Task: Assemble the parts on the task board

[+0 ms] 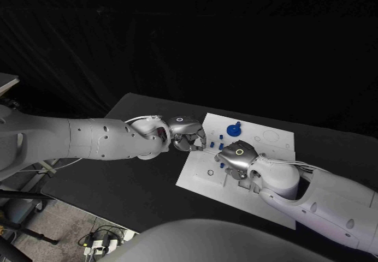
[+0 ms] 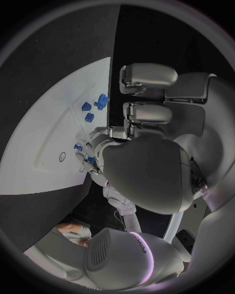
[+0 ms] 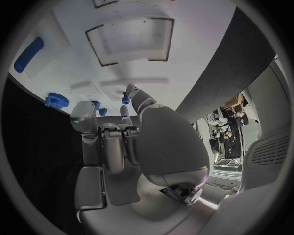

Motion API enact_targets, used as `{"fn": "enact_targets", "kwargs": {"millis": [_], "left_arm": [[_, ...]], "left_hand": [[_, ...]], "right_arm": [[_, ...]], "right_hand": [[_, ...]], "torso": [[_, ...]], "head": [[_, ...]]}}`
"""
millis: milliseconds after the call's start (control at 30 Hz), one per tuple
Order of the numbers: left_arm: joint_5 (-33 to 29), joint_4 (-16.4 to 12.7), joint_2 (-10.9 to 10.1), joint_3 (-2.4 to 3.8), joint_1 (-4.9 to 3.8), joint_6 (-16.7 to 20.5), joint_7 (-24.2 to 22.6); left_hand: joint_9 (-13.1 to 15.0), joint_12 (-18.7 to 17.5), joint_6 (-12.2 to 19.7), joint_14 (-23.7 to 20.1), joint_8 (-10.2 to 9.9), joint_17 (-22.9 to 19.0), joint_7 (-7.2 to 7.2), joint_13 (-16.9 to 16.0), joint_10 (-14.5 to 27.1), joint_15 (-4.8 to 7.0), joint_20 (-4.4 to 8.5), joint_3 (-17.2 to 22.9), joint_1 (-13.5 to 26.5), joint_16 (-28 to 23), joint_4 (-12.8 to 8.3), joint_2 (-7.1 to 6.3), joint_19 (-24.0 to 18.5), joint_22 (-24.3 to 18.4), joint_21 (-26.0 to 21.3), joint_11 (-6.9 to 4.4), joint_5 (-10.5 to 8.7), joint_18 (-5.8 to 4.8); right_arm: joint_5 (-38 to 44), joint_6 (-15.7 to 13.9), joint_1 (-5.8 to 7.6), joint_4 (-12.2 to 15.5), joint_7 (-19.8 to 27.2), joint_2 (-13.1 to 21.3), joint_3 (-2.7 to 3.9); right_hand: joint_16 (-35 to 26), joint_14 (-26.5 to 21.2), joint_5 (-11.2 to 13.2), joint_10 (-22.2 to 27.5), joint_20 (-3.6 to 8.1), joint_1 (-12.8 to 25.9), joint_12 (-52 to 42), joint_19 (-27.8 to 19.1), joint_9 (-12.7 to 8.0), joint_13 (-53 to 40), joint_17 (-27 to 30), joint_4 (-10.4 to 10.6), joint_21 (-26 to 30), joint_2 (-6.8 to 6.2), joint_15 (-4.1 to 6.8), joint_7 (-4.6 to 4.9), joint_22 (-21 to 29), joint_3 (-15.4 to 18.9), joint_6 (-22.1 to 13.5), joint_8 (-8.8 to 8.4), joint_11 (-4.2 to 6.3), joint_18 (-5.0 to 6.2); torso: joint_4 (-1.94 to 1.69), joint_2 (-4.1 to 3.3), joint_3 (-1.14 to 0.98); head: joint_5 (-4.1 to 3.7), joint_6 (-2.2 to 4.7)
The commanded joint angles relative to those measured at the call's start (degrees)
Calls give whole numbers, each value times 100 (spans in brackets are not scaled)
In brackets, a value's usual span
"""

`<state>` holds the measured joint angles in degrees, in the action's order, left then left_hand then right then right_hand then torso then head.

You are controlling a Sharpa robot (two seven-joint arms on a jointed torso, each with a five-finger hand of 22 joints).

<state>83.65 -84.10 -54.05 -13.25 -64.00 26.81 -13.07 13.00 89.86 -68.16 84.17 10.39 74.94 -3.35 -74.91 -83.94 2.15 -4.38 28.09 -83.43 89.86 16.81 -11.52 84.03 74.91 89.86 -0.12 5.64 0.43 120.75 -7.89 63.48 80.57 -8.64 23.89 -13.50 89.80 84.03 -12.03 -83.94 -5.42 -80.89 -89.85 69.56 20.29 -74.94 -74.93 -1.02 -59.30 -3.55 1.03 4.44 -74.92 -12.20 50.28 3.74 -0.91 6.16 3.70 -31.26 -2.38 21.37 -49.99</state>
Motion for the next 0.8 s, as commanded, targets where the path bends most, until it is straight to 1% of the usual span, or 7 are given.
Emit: {"fn": "enact_targets", "kwargs": {"millis": [33,300,400,533,600,633,800], "left_arm": [[-29,-8,7,3,0,-74,16],[-45,-51,-12,3,1,-40,21],[-57,-147,-32,3,1,-34,36],[-63,-258,-51,3,1,-18,35],[-64,-289,-58,3,1,-19,41],[-65,-292,-59,3,1,-23,43],[-68,-263,-46,3,13,15,36]], "left_hand": [[-11,14,-15,583,-25,1506,-24,-1509,-606,-37,-27,37,5,14,-5,46,597,1509,14,45,7,-43],[-11,14,-13,583,-26,1506,-24,-1509,-606,-37,-27,36,6,14,-5,46,597,1509,14,46,7,-43],[-15,14,-4,583,-32,1506,-28,-1509,-606,-37,-28,34,10,14,-5,43,597,1509,14,47,5,-43],[-17,14,2,583,-36,1506,-31,-1509,-606,-38,-28,31,15,14,-4,41,597,1509,14,49,5,-43],[-18,14,4,583,-37,1506,-32,-1509,-606,-38,-28,30,17,14,-3,41,597,1509,14,49,4,-43],[-19,14,5,583,-38,1506,-32,-1509,-606,-38,-29,30,18,14,-3,41,597,1509,14,50,4,-43],[-20,14,6,583,-39,1506,-33,-1509,-606,-38,-29,30,21,14,-2,44,597,1509,14,50,6,-43]], "right_arm": [[-56,-114,-4,18,0,34,0],[-58,-813,126,379,-149,464,10],[-204,-1163,334,718,-84,869,19],[-566,-1436,669,1205,10,1495,27],[-803,-1484,866,1435,17,1838,29],[-897,-1487,939,1513,4,1969,29],[-1601,-1402,1253,1734,-104,2646,29]], "right_hand": [[20,597,106,-606,10,66,-15,-36,-75,-1506,-1507,10,35,-26,60,-43,-635,-18,-155,-25,58,44],[20,597,300,-603,68,290,-13,-217,-239,-1504,-1507,186,451,-120,125,-204,-520,122,-450,13,140,118],[-582,119,374,260,225,339,949,-392,-334,-776,-1049,366,1322,-218,228,-292,-179,107,-363,30,230,254],[-1258,-159,524,1698,109,426,3192,-336,-388,805,-542,644,1773,-281,253,-360,17,60,-215,65,194,242],[-1373,-175,549,2643,50,430,4956,-312,-416,2024,-463,781,1923,-320,195,-374,72,1,-192,57,111,260],[-1423,-169,603,2610,10,417,5540,-273,-447,2466,-435,901,2032,-382,109,-365,103,-33,-191,43,-43,266],[-1503,-208,483,4048,-94,472,7299,-249,-505,3511,-399,1084,2279,-417,-144,-403,133,57,-179,39,-433,269]], "torso": [[2,0,-1],[-2,-3,0],[-4,-7,2],[-8,-1,1],[9,3,3],[14,4,3],[35,19,2]], "head": [[-2,-1],[-38,-1],[-59,-1],[-91,-1],[-89,-1],[-92,-1],[-247,-1]]}}
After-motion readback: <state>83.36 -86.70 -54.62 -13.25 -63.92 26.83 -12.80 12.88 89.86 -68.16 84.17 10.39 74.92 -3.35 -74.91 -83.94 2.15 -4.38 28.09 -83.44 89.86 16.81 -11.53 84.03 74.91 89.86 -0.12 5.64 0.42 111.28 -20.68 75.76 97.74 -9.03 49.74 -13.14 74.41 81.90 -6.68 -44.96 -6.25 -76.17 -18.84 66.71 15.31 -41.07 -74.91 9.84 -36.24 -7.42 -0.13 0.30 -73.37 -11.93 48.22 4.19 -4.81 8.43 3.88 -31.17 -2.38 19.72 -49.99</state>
